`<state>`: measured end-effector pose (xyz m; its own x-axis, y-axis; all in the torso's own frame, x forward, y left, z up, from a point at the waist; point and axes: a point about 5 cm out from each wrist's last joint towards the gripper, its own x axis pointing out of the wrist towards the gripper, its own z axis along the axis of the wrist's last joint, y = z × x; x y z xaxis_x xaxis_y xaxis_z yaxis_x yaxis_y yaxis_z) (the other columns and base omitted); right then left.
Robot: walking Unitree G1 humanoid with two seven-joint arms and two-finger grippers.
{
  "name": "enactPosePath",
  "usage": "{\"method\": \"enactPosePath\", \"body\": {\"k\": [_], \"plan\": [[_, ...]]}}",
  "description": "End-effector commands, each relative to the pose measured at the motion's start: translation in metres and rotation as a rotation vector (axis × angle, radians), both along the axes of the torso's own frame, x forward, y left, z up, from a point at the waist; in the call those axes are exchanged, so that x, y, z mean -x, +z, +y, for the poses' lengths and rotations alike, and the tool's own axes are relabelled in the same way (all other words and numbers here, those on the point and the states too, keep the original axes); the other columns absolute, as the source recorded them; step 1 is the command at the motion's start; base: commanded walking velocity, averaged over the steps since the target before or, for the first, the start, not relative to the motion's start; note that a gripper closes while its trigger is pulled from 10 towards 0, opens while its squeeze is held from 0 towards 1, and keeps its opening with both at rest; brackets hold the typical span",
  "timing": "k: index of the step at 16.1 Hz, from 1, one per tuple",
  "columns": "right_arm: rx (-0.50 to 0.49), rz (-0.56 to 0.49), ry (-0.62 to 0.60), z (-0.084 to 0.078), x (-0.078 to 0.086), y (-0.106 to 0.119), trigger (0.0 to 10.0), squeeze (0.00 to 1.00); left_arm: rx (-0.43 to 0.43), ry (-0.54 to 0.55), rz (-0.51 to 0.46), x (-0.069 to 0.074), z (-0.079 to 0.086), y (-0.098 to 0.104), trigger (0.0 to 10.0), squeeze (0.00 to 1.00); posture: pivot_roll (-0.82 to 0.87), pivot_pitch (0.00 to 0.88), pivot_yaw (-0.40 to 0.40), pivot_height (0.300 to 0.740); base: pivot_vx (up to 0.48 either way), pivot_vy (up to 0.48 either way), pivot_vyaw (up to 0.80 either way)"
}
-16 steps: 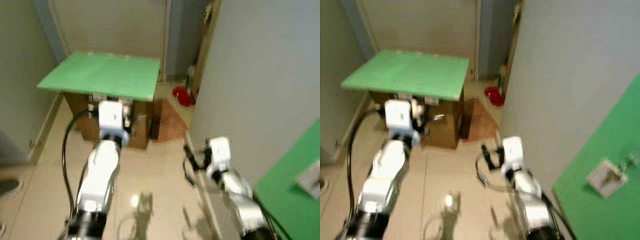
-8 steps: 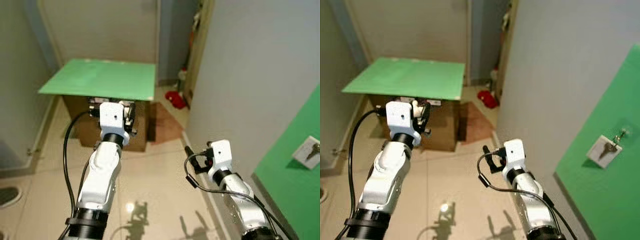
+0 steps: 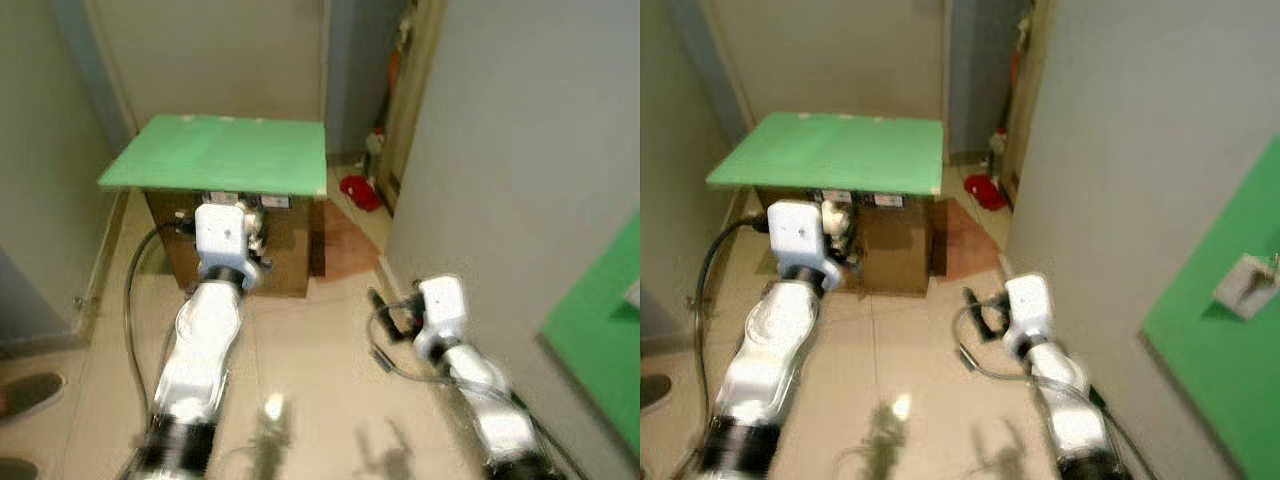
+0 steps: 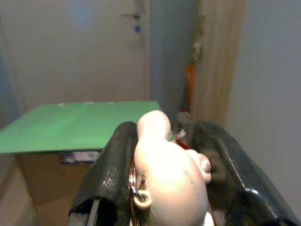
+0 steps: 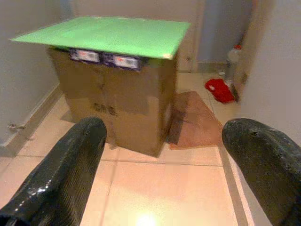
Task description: Hang keys on a hook
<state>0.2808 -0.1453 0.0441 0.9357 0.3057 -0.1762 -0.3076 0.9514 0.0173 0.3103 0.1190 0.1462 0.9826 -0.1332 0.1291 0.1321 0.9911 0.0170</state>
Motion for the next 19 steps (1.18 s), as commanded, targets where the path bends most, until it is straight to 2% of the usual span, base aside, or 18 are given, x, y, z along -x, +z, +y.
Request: {"method": "enactPosePath", "body": {"k": [1, 7, 19], "plan": [[-0.008, -0.023, 0.005, 0.005, -0.003, 0.005, 10.0, 0.00, -0.009, 0.011, -0.006, -0.002, 0.005, 0.002, 0.0, 0.00, -0.01, 0.000, -0.004, 0.740, 0.000, 0.000, 0.00], [-0.001, -0.045, 0.007, 0.002, -0.003, 0.008, 10.0, 0.00, -0.017, 0.009, -0.005, -0.003, 0.005, 0.001, 0.0, 0.00, -0.02, 0.000, -0.006, 0.740, 0.000, 0.000, 0.00], [-0.014, -0.028, -0.012, 0.000, -0.001, 0.006, 10.0, 0.00, -0.079, -0.170, 0.059, 0.002, -0.009, -0.009, 0.0, 0.00, -0.02, 0.000, 0.003, 0.740, 0.000, 0.000, -0.66]]}}
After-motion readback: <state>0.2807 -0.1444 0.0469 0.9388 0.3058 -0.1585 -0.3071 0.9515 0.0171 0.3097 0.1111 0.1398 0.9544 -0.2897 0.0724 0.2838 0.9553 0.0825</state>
